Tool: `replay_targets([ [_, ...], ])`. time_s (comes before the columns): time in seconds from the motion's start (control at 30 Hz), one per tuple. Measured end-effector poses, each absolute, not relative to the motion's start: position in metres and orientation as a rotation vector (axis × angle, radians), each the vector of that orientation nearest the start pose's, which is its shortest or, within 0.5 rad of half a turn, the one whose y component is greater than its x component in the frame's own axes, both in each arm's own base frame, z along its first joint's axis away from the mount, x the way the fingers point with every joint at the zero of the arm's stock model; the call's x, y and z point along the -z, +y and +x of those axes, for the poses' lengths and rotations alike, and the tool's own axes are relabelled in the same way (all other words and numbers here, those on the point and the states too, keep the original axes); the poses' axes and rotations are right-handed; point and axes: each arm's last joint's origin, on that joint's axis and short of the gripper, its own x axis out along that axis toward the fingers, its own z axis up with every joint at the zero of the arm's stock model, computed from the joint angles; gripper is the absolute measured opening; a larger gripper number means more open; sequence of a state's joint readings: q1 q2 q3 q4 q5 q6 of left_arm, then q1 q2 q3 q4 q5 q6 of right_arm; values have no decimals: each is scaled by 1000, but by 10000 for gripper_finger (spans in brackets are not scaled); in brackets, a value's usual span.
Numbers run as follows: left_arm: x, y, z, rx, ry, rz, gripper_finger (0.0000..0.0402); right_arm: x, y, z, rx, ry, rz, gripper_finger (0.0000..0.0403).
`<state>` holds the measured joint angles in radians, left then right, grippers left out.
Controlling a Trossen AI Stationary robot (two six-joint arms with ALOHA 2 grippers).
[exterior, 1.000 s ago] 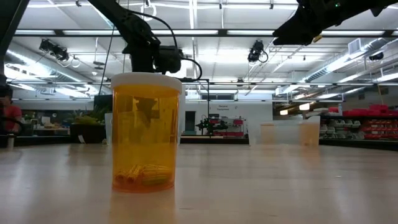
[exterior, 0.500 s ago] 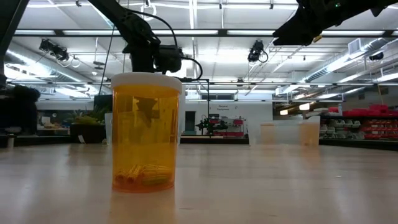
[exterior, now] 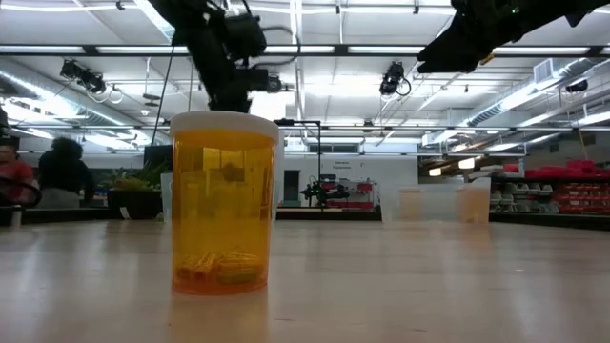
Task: Pick and place medicine bottles into bin by pill shape (circle, oval)
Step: Put the large orange capsule bottle into the right transparent bin
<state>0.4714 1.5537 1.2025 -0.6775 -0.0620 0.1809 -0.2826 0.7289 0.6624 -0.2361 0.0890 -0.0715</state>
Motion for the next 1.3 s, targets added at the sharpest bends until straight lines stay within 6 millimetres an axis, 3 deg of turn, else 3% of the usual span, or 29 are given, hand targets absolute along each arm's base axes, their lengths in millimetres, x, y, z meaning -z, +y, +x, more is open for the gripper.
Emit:
replay_targets([
  [0.2,-272,116,288,-300,975,-5,191,-286,-46,175,309,348,-25,287],
  [0.53,-275,78,302,-212,936,13,176,-271,-31,209,202,376,-28,287],
  [0.7,-274,54,312,-168,875,1,175,-273,-20,220,161,390,-21,287],
  [0.97,-237,23,307,-105,896,-19,172,-283,4,240,114,414,-57,287],
  [1.3,-219,10,282,-77,791,-19,172,-282,29,283,52,494,-100,287],
])
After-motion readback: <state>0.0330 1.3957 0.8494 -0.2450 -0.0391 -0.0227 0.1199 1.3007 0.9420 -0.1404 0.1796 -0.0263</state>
